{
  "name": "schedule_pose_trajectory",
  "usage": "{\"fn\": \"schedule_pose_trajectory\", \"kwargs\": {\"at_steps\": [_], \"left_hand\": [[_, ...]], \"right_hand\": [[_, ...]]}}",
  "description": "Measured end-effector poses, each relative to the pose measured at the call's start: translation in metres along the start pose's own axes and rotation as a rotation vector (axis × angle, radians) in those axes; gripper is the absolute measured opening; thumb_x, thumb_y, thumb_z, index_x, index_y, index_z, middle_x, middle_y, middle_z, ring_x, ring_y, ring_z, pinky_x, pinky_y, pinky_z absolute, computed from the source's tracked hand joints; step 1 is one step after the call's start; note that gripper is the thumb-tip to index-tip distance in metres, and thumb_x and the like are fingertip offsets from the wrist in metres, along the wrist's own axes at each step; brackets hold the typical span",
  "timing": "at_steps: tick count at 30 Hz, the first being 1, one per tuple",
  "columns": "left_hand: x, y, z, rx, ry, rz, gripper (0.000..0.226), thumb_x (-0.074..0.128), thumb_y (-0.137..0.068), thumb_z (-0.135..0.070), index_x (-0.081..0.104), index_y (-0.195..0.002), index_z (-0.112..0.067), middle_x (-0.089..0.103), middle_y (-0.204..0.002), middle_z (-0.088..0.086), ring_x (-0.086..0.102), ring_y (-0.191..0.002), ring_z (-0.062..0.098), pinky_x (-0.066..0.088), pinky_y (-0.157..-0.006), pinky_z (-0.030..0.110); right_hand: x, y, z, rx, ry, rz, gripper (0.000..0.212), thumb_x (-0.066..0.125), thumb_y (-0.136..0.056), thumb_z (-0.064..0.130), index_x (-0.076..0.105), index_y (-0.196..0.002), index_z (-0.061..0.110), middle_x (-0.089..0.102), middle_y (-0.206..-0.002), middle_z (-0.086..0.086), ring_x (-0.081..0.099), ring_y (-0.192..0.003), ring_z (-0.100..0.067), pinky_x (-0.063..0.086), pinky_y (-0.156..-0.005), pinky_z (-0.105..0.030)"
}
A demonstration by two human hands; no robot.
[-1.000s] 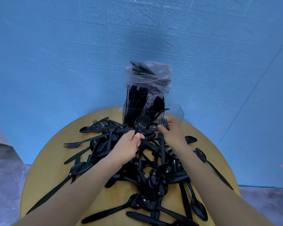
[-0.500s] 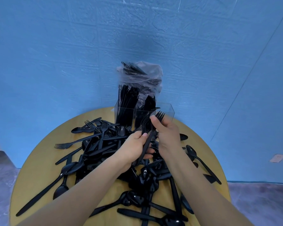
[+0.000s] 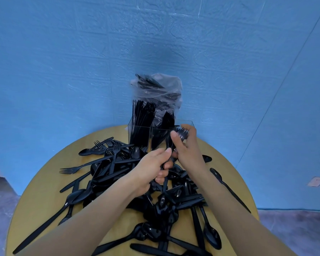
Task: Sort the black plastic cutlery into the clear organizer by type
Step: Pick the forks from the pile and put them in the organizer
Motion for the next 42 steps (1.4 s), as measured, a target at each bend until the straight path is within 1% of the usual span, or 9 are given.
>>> {"fn": "schedule_pose_trajectory", "kwargs": {"at_steps": [4, 9, 12, 15, 18, 24, 34, 39, 42], "left_hand": [[-0.008, -0.008, -0.006, -0.015, -0.059, 0.092, 0.030, 0.033, -0.102, -0.030, 0.055, -0.100, -0.009, 0.035, -0.057, -0.006, 0.023, -0.042, 0.006, 0.020, -0.039, 0.017], [-0.019, -0.029, -0.016, 0.004, -0.202, 0.150, 0.033, 0.027, -0.103, -0.025, 0.055, -0.098, -0.009, 0.034, -0.058, -0.005, 0.024, -0.040, 0.006, 0.021, -0.039, 0.017], [-0.020, -0.045, -0.028, 0.104, -0.308, 0.081, 0.032, 0.027, -0.104, -0.022, 0.054, -0.105, -0.004, 0.042, -0.065, -0.001, 0.038, -0.047, 0.007, 0.034, -0.043, 0.018], [-0.032, -0.062, -0.035, 0.278, -0.638, -0.166, 0.035, 0.029, -0.103, -0.025, 0.057, -0.113, -0.007, 0.058, -0.093, 0.007, 0.057, -0.085, 0.017, 0.045, -0.073, 0.023], [-0.052, -0.068, -0.029, 0.430, -0.996, -0.354, 0.033, 0.034, -0.102, -0.019, 0.051, -0.130, -0.013, 0.048, -0.124, 0.001, 0.047, -0.114, 0.012, 0.031, -0.090, 0.014], [-0.067, -0.078, -0.013, 0.535, -1.370, -0.354, 0.048, 0.043, -0.096, -0.012, 0.035, -0.144, -0.014, 0.036, -0.141, -0.001, 0.034, -0.128, 0.015, 0.027, -0.104, 0.020], [-0.074, -0.078, -0.009, 0.591, -1.457, -0.293, 0.051, 0.041, -0.096, -0.010, 0.033, -0.146, -0.016, 0.035, -0.143, -0.003, 0.034, -0.130, 0.013, 0.027, -0.105, 0.019], [-0.075, -0.079, -0.008, 0.607, -1.442, -0.282, 0.051, 0.043, -0.095, -0.009, 0.034, -0.145, -0.015, 0.038, -0.141, -0.002, 0.036, -0.129, 0.014, 0.029, -0.106, 0.022], [-0.076, -0.080, -0.007, 0.603, -1.426, -0.286, 0.052, 0.045, -0.094, -0.009, 0.036, -0.144, -0.015, 0.039, -0.140, -0.002, 0.036, -0.129, 0.015, 0.032, -0.106, 0.025]], "right_hand": [[-0.010, -0.009, 0.008, 0.018, 0.117, 0.186, 0.030, 0.035, -0.100, 0.038, 0.043, -0.123, 0.020, 0.044, -0.068, 0.006, 0.043, -0.052, -0.002, 0.038, -0.055, -0.017], [-0.019, -0.035, 0.012, 0.058, 0.015, 0.292, 0.019, 0.045, -0.100, 0.015, 0.061, -0.099, 0.005, 0.048, -0.049, -0.002, 0.038, -0.046, -0.013, 0.034, -0.046, -0.019], [-0.021, -0.057, 0.016, -0.015, 0.111, 0.192, 0.020, 0.050, -0.097, 0.012, 0.060, -0.096, -0.005, 0.049, -0.053, -0.007, 0.041, -0.046, -0.015, 0.036, -0.047, -0.022], [-0.027, -0.082, 0.019, -0.060, 0.199, 0.047, 0.021, 0.053, -0.096, 0.014, 0.057, -0.093, -0.006, 0.050, -0.055, -0.007, 0.042, -0.043, -0.013, 0.036, -0.050, -0.029], [-0.038, -0.104, 0.014, -0.072, 0.226, -0.053, 0.017, 0.052, -0.096, 0.016, 0.057, -0.089, 0.001, 0.052, -0.059, -0.009, 0.044, -0.048, -0.018, 0.036, -0.055, -0.032], [-0.048, -0.130, 0.009, -0.116, 0.266, -0.241, 0.013, 0.049, -0.097, 0.015, 0.056, -0.092, 0.005, 0.057, -0.079, -0.009, 0.052, -0.056, -0.019, 0.042, -0.060, -0.031], [0.004, -0.116, -0.016, -0.442, 0.804, -0.292, 0.028, 0.042, -0.098, 0.016, 0.051, -0.124, 0.012, 0.060, -0.104, -0.008, 0.052, -0.091, -0.026, 0.036, -0.066, -0.032], [0.013, -0.111, -0.021, -0.604, 1.024, -0.360, 0.033, 0.040, -0.091, 0.015, 0.064, -0.113, 0.010, 0.064, -0.080, -0.007, 0.053, -0.073, -0.032, 0.029, -0.059, -0.030], [0.015, -0.104, -0.029, -0.647, 1.154, -0.272, 0.020, 0.058, -0.083, 0.006, 0.070, -0.097, 0.010, 0.067, -0.087, -0.004, 0.055, -0.073, -0.030, 0.036, -0.059, -0.031]]}}
Point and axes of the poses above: each hand's wrist, its own y-axis away from the middle knuckle, its own x-axis out of the palm, z = x × y, the point moved 2 cm from there along -y, towards the middle knuckle
